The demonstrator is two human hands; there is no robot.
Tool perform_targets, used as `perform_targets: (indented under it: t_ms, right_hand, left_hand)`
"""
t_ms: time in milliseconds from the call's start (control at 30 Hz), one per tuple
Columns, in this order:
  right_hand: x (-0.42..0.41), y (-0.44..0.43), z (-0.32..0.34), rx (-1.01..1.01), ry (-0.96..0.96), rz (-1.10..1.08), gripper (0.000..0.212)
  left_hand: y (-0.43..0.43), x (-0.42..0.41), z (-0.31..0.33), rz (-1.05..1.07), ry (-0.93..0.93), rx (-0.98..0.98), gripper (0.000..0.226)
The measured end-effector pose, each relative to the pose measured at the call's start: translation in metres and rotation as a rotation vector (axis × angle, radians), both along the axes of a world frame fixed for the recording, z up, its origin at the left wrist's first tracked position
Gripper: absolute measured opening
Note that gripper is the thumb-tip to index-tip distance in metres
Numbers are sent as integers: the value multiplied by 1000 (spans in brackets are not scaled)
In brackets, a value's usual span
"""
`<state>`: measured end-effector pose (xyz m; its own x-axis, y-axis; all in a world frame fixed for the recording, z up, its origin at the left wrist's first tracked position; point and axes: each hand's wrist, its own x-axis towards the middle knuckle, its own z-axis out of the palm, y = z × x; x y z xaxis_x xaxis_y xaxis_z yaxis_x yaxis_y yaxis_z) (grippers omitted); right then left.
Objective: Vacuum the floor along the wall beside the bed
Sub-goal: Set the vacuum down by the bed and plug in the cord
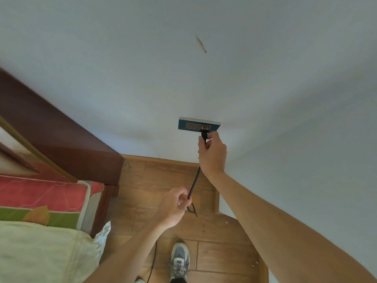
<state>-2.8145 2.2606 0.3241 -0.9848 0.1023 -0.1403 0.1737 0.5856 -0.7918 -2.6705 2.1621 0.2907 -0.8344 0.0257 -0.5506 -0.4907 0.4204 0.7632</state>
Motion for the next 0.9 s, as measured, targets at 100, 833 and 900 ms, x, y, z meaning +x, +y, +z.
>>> perform_targets:
  t_ms: [100,833,900]
  right_hand:
    - [0,-2,2,-19,5,0,15]
    - [-19,1,2,19,52,108,7]
    - [-20,0,1,29,48,101,9]
  left_hand:
    - [1,-2,2,10,0,12,18]
    - [2,-15,3,2,28,8,19]
    - [2,-17,4,-5,28,1,20]
